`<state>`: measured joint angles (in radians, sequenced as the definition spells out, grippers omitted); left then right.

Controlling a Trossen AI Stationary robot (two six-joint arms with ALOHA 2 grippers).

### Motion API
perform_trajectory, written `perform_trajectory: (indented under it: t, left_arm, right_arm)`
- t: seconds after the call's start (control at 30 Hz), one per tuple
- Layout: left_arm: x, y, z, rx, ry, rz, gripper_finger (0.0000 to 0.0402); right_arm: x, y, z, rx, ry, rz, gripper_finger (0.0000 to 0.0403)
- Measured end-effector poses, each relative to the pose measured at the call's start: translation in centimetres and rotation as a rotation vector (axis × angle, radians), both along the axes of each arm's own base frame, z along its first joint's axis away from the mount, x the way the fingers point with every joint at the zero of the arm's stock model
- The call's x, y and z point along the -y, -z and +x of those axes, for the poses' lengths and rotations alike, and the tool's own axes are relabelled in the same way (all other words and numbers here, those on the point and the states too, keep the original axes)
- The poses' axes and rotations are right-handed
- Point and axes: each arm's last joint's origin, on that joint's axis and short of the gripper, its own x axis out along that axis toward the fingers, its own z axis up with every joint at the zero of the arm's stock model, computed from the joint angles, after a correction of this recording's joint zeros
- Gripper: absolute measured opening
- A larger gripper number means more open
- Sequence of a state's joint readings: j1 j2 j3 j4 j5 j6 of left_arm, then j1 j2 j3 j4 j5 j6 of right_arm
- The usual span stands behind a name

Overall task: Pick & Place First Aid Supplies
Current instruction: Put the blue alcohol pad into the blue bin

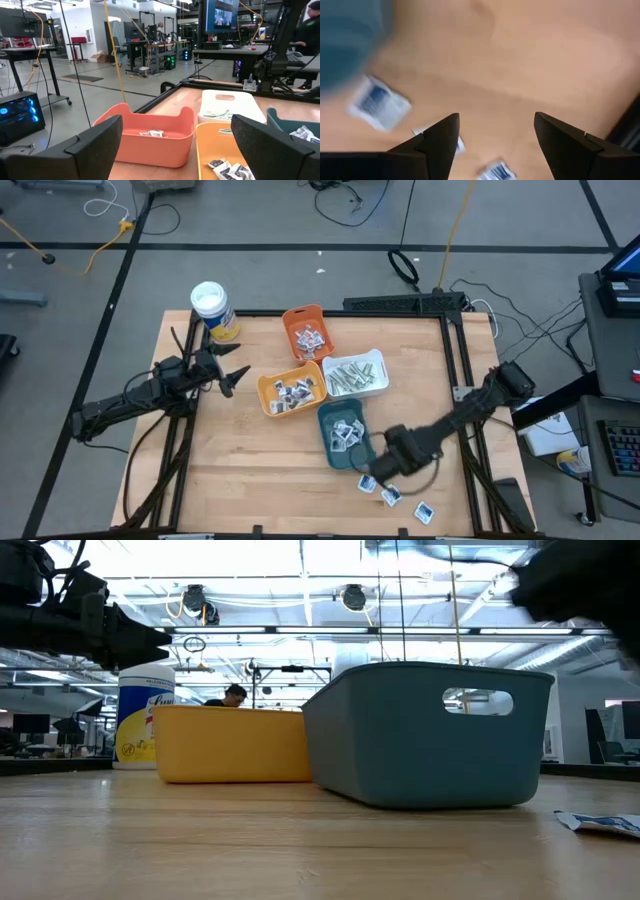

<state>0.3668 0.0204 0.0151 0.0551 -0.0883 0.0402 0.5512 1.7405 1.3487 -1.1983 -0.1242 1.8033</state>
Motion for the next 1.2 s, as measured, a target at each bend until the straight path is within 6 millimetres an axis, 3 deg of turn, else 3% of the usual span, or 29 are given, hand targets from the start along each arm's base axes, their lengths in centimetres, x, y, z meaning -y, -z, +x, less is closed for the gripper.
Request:
perform_trajectory:
  t: [0.4,0.67,0.83,1.07,1.2]
  left_arm:
    - [0.0,0.0,0.0,0.000,0.000,0.000,0.0379]
    - [0.0,0.0,0.0,0.000,0.000,0.000,0.0379]
    - [0.0,0.0,0.0,0.001,0.000,0.000,0.0379]
    - [0.0,0.0,0.0,0.001,0.000,0.000,0.0379]
    - [0.0,0.0,0.0,0.000,0.000,0.000,0.0379]
  right_arm:
    - [-7.0,0.1,-4.3,0.053,-0.104,0.084,0.0251]
    - [-10.3,2.4,-5.4,0.058,-0.213,0.133,0.0251]
    - [-11.3,4.8,-5.9,0.082,-0.263,0.162,0.0251]
    - [-11.0,7.2,-6.4,0.099,-0.288,0.206,0.0248]
    - [-10.7,7.5,-6.6,0.081,-0.293,0.203,0.0214]
